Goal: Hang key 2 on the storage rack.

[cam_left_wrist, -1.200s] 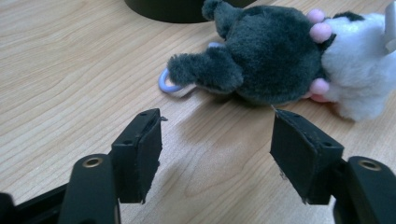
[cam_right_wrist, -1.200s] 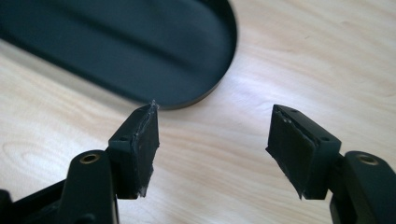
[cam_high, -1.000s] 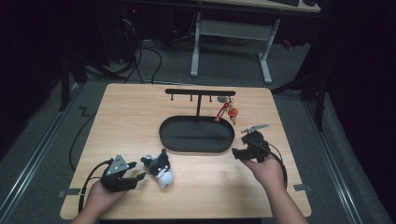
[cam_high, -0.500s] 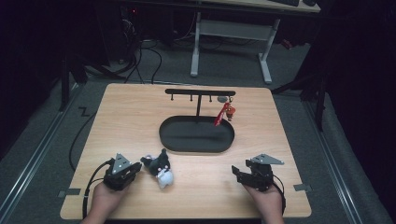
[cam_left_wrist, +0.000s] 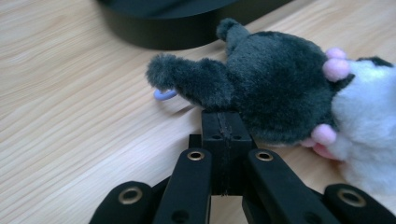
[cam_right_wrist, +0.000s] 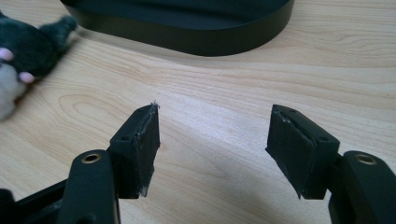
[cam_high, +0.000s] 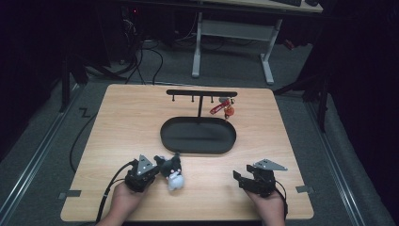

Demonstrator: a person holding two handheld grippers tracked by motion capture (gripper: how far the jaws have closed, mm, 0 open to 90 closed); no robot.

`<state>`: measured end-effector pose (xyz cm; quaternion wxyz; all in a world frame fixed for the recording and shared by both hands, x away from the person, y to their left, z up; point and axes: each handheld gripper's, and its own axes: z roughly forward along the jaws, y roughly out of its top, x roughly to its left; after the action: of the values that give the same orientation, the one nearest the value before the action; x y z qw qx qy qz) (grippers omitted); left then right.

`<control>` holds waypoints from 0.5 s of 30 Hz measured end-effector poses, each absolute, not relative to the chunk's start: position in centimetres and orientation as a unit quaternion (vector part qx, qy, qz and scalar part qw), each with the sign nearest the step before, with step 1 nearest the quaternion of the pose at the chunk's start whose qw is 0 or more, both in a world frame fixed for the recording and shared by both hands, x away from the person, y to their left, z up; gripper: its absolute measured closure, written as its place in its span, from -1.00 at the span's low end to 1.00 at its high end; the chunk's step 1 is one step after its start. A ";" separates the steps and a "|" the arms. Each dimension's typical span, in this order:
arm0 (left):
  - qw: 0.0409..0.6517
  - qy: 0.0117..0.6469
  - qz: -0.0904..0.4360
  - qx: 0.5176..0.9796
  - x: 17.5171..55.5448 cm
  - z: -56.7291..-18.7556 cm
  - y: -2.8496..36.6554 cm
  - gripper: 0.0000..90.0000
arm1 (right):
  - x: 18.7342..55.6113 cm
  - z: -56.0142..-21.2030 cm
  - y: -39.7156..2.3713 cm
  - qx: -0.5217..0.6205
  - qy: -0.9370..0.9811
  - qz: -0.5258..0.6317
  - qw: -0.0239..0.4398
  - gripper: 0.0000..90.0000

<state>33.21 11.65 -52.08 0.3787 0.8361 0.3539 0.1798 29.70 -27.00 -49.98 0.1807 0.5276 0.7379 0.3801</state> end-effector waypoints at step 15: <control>0.391 0.286 0.136 0.864 32.1 -52.5 3.0 1.00 | 29.3 -50.1 -27.2 0.535 0.736 0.379 0.169 -0.23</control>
<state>32.11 2.99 -52.46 0.3908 0.8643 0.2857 0.1364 29.30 -27.19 -50.14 0.1695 0.5347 0.7359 0.3793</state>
